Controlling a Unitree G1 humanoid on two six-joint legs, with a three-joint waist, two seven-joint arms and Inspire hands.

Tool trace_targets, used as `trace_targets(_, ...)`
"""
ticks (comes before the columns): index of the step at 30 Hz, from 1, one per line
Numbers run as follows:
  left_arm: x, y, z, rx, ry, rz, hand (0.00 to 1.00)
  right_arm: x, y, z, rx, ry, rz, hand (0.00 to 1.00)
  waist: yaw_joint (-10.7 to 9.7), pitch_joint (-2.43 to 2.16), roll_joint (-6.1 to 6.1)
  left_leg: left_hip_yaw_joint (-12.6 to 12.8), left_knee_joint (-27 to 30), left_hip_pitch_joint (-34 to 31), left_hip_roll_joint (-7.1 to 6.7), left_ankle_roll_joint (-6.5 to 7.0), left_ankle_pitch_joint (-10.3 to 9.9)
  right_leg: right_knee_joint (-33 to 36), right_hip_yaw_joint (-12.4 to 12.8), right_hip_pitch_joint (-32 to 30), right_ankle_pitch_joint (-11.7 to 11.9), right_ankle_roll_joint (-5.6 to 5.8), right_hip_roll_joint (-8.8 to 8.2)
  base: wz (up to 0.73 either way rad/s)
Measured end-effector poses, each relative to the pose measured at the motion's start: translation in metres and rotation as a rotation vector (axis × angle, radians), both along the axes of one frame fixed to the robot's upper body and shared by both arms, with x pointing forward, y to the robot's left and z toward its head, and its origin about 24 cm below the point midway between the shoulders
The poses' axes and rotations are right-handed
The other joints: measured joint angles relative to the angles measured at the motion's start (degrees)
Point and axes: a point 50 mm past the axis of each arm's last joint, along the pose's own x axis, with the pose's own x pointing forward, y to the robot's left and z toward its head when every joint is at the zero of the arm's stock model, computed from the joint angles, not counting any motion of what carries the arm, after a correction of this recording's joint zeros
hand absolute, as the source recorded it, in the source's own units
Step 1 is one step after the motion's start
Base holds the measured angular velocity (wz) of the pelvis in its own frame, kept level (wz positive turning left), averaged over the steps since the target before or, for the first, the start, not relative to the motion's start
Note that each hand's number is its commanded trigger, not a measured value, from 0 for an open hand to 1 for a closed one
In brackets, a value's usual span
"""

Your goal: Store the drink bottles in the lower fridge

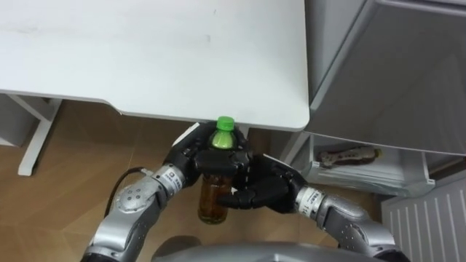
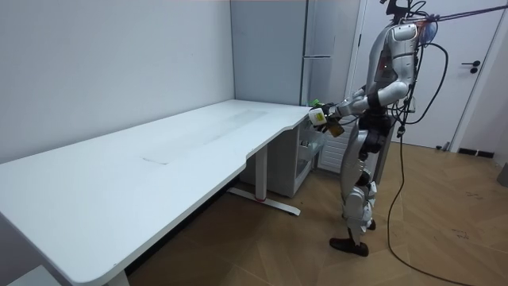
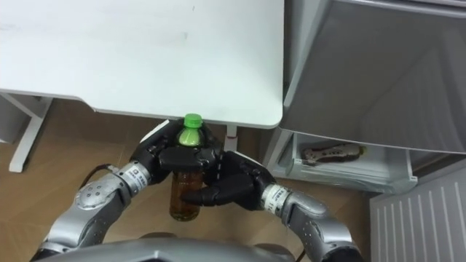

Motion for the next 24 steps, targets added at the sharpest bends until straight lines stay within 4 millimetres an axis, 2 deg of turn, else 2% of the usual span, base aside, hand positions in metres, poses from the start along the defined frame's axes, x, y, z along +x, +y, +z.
trace_targets(6, 0.005, -0.002, 0.011, -0.004, -0.044, -0.008, 1.00, -0.001, -0.004, 0.001, 0.014, -0.002, 0.010, 0.00, -0.01, 0.30, 0.69, 0.22, -0.09, 0.15, 0.07, 0.00, 0.00, 0.03, 0.27, 0.19, 0.03, -0.05, 0.01, -0.01)
trace_targets(18, 0.012, -0.005, 0.036, -0.021, -0.152, -0.018, 1.00, -0.007, -0.002, 0.001, 0.049, -0.004, 0.098, 0.00, 0.25, 0.37, 0.83, 0.44, -0.28, 0.85, 0.16, -0.05, 0.04, -0.04, 0.62, 0.50, 0.05, -0.07, 0.10, -0.01)
trace_targets(24, 0.013, -0.005, 0.037, -0.024, -0.160, -0.017, 1.00, -0.007, -0.004, 0.001, 0.057, -0.004, 0.103, 0.00, 0.29, 0.40, 0.79, 0.40, -0.10, 0.85, 0.18, -0.05, 0.03, -0.03, 0.61, 0.65, 0.09, -0.14, 0.12, 0.00)
